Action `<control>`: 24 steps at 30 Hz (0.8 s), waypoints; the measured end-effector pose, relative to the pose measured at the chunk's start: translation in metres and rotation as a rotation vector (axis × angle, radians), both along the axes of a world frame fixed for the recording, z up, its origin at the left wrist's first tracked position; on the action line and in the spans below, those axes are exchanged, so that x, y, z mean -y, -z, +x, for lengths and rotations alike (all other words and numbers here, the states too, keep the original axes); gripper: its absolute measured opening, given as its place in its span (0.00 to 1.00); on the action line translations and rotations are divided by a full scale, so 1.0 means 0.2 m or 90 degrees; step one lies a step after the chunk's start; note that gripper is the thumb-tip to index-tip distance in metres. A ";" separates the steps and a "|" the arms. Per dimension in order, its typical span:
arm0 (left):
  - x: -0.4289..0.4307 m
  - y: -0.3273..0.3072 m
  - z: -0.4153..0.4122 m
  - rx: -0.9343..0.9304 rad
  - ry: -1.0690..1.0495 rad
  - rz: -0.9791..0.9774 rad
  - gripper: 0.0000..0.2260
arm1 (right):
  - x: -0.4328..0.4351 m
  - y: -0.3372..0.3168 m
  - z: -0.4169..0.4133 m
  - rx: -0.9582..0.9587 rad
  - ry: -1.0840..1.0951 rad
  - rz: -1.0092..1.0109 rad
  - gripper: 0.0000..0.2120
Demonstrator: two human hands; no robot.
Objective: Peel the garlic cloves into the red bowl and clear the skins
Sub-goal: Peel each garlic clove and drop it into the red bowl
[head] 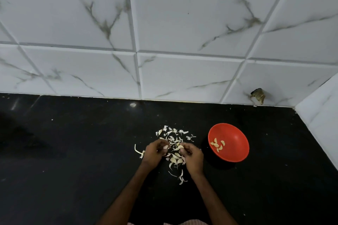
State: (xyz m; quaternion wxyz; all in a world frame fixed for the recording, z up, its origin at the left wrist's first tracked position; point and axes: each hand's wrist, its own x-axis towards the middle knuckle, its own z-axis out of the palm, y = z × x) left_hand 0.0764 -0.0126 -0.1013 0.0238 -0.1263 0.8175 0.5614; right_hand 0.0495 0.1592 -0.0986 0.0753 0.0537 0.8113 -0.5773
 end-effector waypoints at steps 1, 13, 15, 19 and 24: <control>0.01 0.00 -0.01 0.010 0.030 -0.024 0.12 | 0.00 -0.01 0.00 -0.003 -0.004 -0.001 0.12; -0.11 -0.11 -0.04 -0.048 0.198 -0.200 0.14 | 0.03 -0.14 -0.01 -0.105 -0.096 0.101 0.05; -0.13 -0.13 -0.04 -0.054 0.176 -0.205 0.14 | 0.03 -0.17 -0.01 -0.121 -0.092 0.113 0.06; -0.14 -0.15 -0.04 -0.038 0.142 -0.186 0.10 | 0.04 -0.23 -0.03 -0.087 -0.070 0.077 0.06; -0.17 -0.19 0.00 -0.047 0.140 -0.165 0.11 | 0.03 -0.29 -0.07 -0.059 -0.123 0.152 0.06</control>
